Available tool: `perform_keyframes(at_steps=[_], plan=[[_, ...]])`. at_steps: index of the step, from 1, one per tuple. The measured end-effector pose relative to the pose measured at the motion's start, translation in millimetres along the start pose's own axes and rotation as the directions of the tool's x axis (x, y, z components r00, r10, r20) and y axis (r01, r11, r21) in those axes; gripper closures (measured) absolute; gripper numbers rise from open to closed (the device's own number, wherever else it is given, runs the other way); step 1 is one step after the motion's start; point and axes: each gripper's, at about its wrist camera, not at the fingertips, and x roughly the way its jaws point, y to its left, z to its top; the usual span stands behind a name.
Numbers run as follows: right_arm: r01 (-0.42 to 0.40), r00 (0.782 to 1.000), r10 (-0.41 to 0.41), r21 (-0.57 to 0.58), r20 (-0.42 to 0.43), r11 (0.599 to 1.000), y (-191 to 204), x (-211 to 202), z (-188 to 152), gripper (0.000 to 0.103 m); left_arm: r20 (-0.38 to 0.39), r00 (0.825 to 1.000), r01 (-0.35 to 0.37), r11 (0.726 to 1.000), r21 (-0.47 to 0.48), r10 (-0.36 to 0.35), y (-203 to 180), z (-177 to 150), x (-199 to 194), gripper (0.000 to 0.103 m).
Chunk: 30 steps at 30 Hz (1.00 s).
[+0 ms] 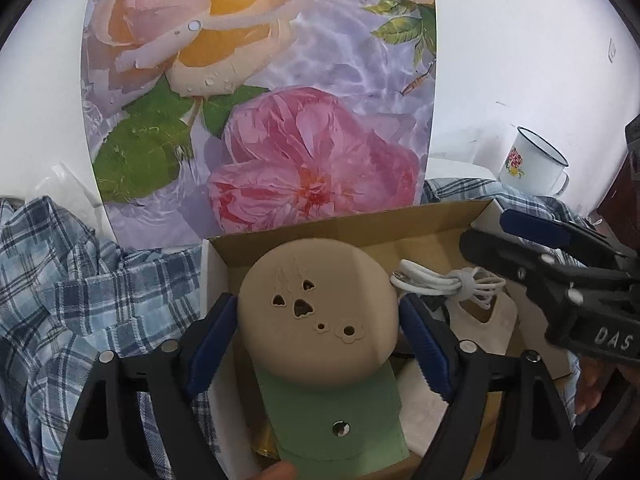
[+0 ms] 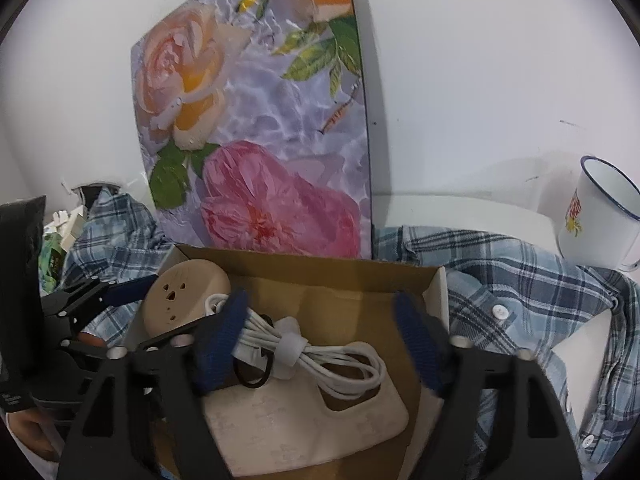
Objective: Organize soft objects
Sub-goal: 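Lower the coaster and cable into the box and open both grippers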
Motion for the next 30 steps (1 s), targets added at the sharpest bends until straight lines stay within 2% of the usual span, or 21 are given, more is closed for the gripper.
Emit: perform_keyframes(at_steps=[1,3,6,21,30], plan=[[0.010,1.000,-0.010,-0.002,0.001,1.000,-0.1,0.2,-0.2,0.011,0.003,1.000,-0.004,1.000,0.003,0.004,-0.5,0.7,0.2,0.016],[0.013,1.000,-0.013,-0.002,0.007,1.000,-0.4,-1.8,0.4,0.006,0.024,0.999,-0.027,1.000,0.016,0.026,-2.4,1.9,-2.1,0.000],[0.019,1.000,-0.019,0.003,0.015,1.000,-1.0,-4.5,2.2,0.001,0.068,0.997,-0.041,0.999,0.024,0.039,-2.3,3.2,-8.6,0.000],[-0.007,0.995,0.008,-0.009,0.096,1.000,1.2,-32.8,14.5,0.001,0.143,0.988,-0.057,0.998,-0.025,0.060,12.3,14.4,-41.0,0.000],[-0.038,0.983,0.042,-0.022,0.176,0.999,8.3,-72.1,28.0,0.001,0.204,0.978,-0.040,0.999,-0.026,0.045,10.8,24.2,-71.2,0.000]])
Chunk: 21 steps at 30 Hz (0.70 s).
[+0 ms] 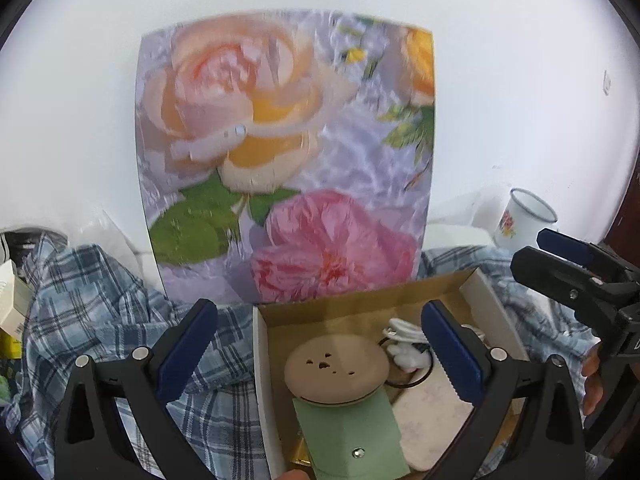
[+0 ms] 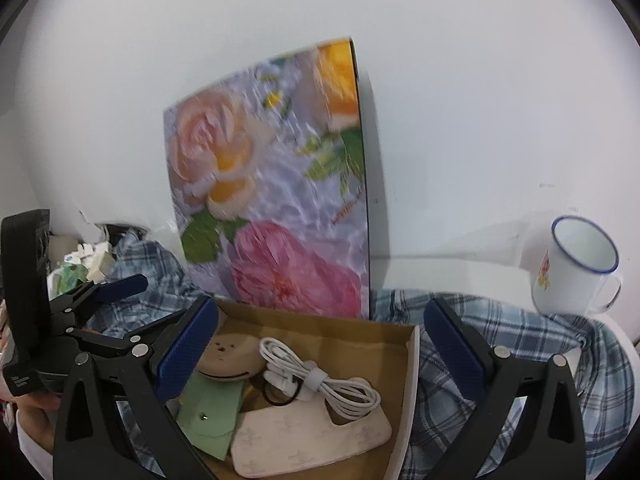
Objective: Organize soft objects
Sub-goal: 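Lower the coaster and cable into the box and open both grippers, then raise both open grippers away from the box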
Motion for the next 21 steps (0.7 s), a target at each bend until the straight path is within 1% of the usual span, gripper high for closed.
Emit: perform_keyframes(at_steps=[4,8,10,12,15,17,19,21], plan=[[-0.013,0.999,0.014,-0.022,0.051,1.000,10.8,-25.5,11.9,0.001,0.043,0.999,0.016,1.000,0.014,-0.017,-6.2,9.3,-23.6,0.000],[-0.043,0.994,0.046,-0.031,0.100,0.999,20.3,-51.7,23.9,0.001,0.080,0.996,0.049,0.999,0.021,-0.050,-13.4,19.1,-49.3,0.000],[-0.051,0.991,0.057,-0.047,0.122,0.998,28.0,-66.2,30.0,0.001,0.104,0.992,0.075,0.997,0.025,-0.077,-18.2,24.0,-65.1,0.000],[-0.048,0.989,0.058,-0.073,0.133,0.996,37.6,-81.0,34.4,0.001,0.134,0.987,0.082,0.996,0.031,-0.086,-23.0,28.0,-79.7,0.000],[-0.042,0.982,0.061,-0.112,0.180,0.993,51.9,-108.1,40.4,0.001,0.163,0.980,0.103,0.993,0.055,-0.111,-32.1,33.1,-103.7,0.000],[-0.075,0.973,0.094,-0.100,0.211,0.992,57.4,-125.9,42.9,0.001,0.171,0.977,0.113,0.990,0.080,-0.126,-38.1,35.6,-120.3,0.000],[-0.121,0.965,0.139,-0.094,0.221,0.988,62.4,-139.6,43.4,0.001,0.185,0.973,0.117,0.987,0.110,-0.136,-43.1,37.0,-135.8,0.000],[-0.128,0.961,0.150,-0.108,0.233,0.986,68.6,-153.0,41.6,0.001,0.204,0.969,0.115,0.986,0.122,-0.138,-47.4,37.9,-151.4,0.000]])
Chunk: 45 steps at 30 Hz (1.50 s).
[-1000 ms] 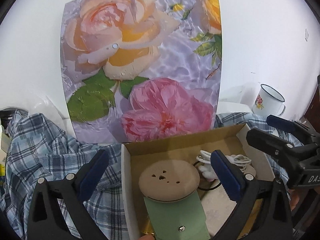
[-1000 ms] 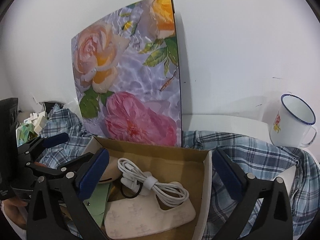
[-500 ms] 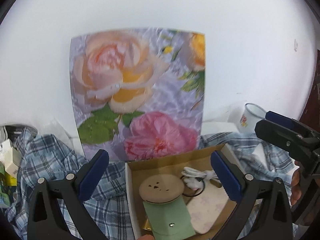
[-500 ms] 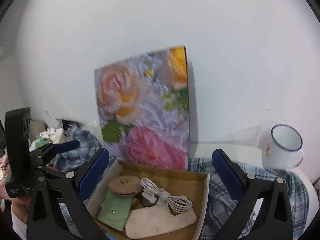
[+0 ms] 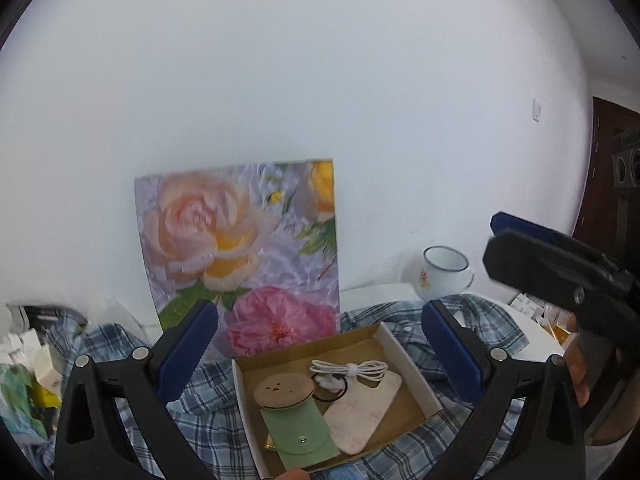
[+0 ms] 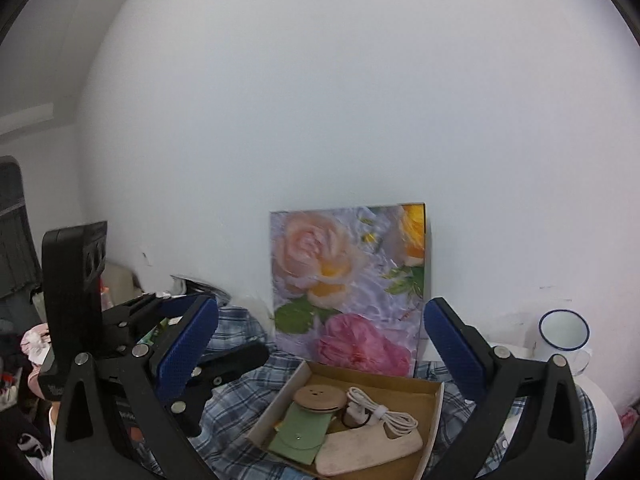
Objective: Organize soft objects
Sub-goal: 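Raise both open grippers away from the box, then move the left gripper down onto the black hair tie and pink clip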
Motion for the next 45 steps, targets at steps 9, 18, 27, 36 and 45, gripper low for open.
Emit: perform_keyframes(at_steps=[9,18,27,36,45], plan=[[0.007,1.000,-0.007,-0.053,0.001,0.999,18.1,-38.0,-17.0,0.001,-0.024,0.999,0.037,0.999,0.025,-0.037,-17.6,-13.8,-34.3,0.000],[-0.004,0.998,0.001,-0.065,-0.055,0.998,25.1,-48.3,-67.9,0.001,-0.120,0.989,0.086,0.996,0.011,-0.084,-29.2,-79.0,-42.9,0.000],[0.004,0.990,-0.008,-0.027,-0.144,1.000,18.7,-47.2,-120.3,0.000,-0.190,0.975,0.119,0.993,-0.008,-0.119,-31.3,-127.6,-39.1,0.000],[0.022,0.976,-0.016,0.029,-0.217,0.999,-4.7,-27.3,-162.3,0.000,-0.302,0.949,0.093,0.996,-0.002,-0.090,-33.3,-175.1,-12.1,0.000],[0.034,0.963,-0.019,0.051,-0.270,0.998,-16.3,-6.2,-184.4,0.000,-0.412,0.900,0.151,0.989,-0.006,-0.140,-38.3,-213.1,9.4,0.000]])
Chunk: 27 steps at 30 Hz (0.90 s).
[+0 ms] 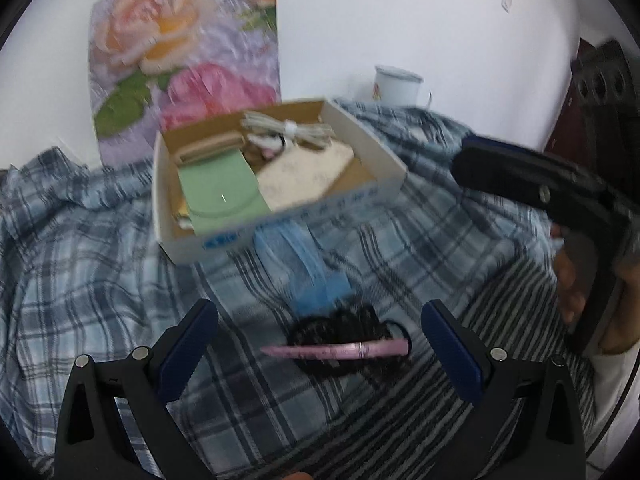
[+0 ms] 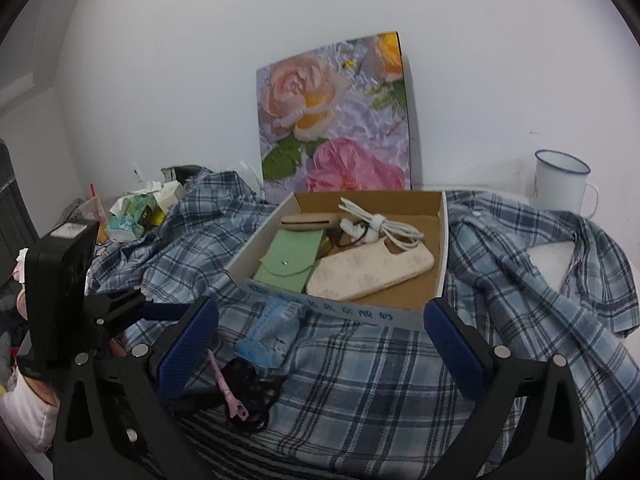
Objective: Organize soft objects
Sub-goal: 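Move the left gripper down onto the black hair tie and pink clip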
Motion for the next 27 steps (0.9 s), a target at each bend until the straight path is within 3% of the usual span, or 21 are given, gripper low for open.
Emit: perform_keyframes(at_steps=[8,20,27], plan=[[0.004,1.000,-0.003,0.025,-0.026,1.000,-6.5,8.6,-7.2,0.000,-0.084,0.996,-0.020,0.998,0.058,0.025,-6.0,-16.4,27.8,0.000],[0.016,0.998,-0.016,0.002,-0.063,1.000,-2.2,17.1,-10.8,0.000,-0.073,0.997,0.035,0.999,0.041,-0.032,-8.1,-16.2,27.0,0.000],[0.021,0.997,-0.022,-0.006,-0.072,1.000,-1.4,19.5,-11.1,0.000,-0.099,0.995,0.032,0.999,0.007,-0.031,-3.4,-15.0,35.9,0.000]])
